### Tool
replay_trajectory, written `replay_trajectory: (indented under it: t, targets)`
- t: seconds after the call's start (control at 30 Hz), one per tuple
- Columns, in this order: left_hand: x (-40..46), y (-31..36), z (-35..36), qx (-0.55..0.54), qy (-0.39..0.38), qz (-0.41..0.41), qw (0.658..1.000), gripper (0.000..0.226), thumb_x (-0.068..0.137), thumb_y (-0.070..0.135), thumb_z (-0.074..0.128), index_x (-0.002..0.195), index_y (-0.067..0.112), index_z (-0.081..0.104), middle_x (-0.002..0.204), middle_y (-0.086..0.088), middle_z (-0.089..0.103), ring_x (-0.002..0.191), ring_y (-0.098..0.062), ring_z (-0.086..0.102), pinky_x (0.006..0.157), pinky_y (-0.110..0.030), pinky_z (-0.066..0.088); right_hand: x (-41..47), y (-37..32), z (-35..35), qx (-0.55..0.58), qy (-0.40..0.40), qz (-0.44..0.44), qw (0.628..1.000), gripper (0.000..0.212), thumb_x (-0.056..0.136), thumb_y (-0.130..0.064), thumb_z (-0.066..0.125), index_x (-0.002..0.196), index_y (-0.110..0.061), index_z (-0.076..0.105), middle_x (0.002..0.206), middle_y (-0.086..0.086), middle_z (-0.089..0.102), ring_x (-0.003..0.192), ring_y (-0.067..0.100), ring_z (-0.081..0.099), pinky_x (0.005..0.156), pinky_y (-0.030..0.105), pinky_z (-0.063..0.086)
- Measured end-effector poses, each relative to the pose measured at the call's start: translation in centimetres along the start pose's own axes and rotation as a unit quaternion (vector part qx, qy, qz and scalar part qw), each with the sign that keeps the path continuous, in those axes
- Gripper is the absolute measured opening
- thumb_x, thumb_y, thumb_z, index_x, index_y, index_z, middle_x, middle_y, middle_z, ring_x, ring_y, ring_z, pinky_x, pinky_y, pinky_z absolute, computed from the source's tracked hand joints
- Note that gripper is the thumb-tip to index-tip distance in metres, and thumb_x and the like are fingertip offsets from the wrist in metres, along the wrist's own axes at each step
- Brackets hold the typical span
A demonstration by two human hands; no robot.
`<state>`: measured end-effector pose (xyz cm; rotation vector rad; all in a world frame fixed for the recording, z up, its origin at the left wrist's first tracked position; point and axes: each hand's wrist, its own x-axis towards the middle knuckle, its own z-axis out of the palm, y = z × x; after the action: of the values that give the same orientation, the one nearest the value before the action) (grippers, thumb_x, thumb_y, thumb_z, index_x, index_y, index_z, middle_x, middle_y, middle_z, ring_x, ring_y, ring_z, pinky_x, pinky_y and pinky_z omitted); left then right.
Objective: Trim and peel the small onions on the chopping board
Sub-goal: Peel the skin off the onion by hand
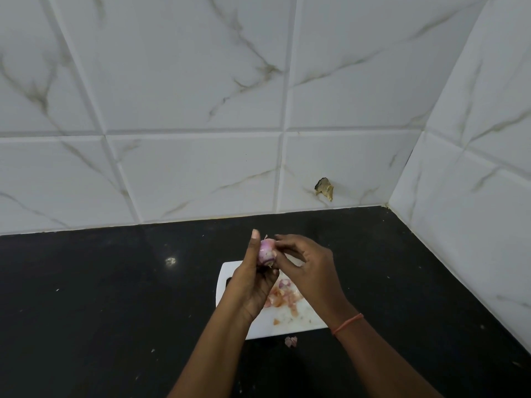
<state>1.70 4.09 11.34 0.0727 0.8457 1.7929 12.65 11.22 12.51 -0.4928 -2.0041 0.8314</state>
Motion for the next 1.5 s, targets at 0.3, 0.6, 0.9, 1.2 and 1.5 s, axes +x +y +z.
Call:
replay_trajectory:
  t: [0.3,0.6,0.9,1.2,1.5]
  targets:
    - [0.1,0.1,0.1,0.048,0.023,0.015,0.998,0.051,0.076,0.045,0.077,0.104,0.003,0.072,0.095,-0.013,0.073,0.077,-0.013,0.071,0.072,-0.025,0.054,0.4,0.1,-0.2,-0.06,-0.007,-0.044,0.997,0.018,0.086,-0.009,0.071,0.104,-0.01,0.073,0.104,-0.001,0.072,0.097,0.003,0.067,0.085,0.017,0.054]
    - [0.7,0.1,-0.9,0.091,0.035,0.043,0.994,0.086,0.072,0.048,0.083,0.135,-0.003,0.053,0.113,-0.021,0.071,0.082,-0.017,0.072,0.065,-0.024,0.057,0.2,0.1,-0.4,-0.064,-0.018,-0.067,0.996,0.02,0.086,-0.009,0.071,0.106,-0.013,0.072,0.106,-0.003,0.072,0.099,0.001,0.066,0.087,0.017,0.053]
    - [0.8,0.1,-0.7,0.117,0.056,0.057,0.99,0.085,0.072,0.051,0.085,0.131,-0.002,0.056,0.108,-0.019,0.069,0.081,-0.017,0.071,0.065,-0.024,0.056,0.6,0.0,-1.0,-0.091,-0.041,-0.086,0.991,0.022,0.088,-0.02,0.065,0.104,-0.008,0.073,0.104,0.003,0.074,0.1,0.005,0.066,0.089,0.01,0.049]
    - [0.2,-0.1,-0.2,0.122,0.066,0.056,0.989,0.073,0.07,0.045,0.087,0.118,0.002,0.052,0.093,-0.014,0.066,0.071,-0.016,0.066,0.064,-0.028,0.055,0.3,0.8,-0.9,-0.103,-0.055,-0.08,0.99,0.028,0.09,-0.028,0.058,0.106,-0.01,0.072,0.106,0.0,0.073,0.1,0.008,0.067,0.088,0.024,0.055]
    - [0.0,-0.3,0.3,0.128,0.07,0.059,0.988,0.051,0.08,0.037,0.08,0.109,0.013,0.045,0.097,-0.015,0.063,0.074,-0.018,0.06,0.065,-0.03,0.052,1.3,0.9,-1.2,-0.139,-0.108,-0.085,0.981,0.021,0.091,-0.029,0.055,0.099,-0.014,0.067,0.096,-0.004,0.067,0.087,0.003,0.061,0.078,0.014,0.052]
